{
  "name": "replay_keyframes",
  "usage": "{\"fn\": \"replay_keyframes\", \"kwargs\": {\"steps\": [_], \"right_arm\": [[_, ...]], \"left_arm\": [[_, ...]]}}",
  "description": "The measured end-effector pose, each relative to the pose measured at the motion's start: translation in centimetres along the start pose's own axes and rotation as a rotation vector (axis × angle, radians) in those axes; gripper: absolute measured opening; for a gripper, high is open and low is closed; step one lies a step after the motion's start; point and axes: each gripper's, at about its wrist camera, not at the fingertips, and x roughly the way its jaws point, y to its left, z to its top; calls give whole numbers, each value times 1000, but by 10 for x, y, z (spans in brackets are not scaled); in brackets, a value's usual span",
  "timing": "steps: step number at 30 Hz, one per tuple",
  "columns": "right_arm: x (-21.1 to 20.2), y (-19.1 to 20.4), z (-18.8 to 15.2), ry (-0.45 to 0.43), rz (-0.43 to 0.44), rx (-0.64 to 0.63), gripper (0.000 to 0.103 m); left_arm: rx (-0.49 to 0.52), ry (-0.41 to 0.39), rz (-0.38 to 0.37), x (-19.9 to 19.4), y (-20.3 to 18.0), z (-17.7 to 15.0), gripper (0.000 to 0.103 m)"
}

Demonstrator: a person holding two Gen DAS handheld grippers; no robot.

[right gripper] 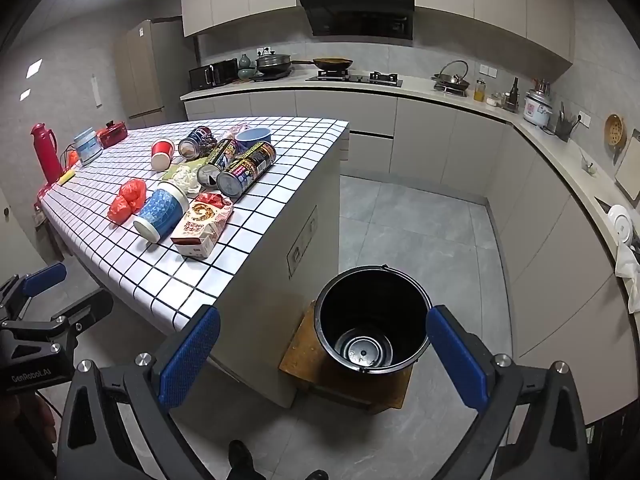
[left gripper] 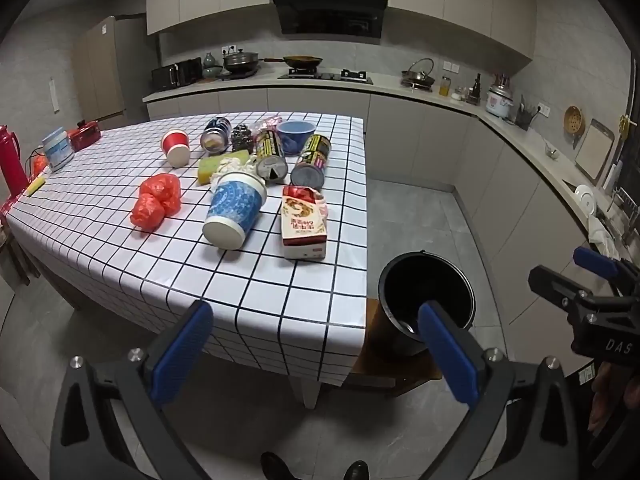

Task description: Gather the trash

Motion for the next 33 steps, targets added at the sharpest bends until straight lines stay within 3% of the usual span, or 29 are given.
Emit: {"fn": "replay_keyframes", "kwargs": {"steps": [33], "right_arm": [[0,0,7,-10,-2,-10,103]], "left_arm": [[-5,-28,-2,2,0,8,103]]}}
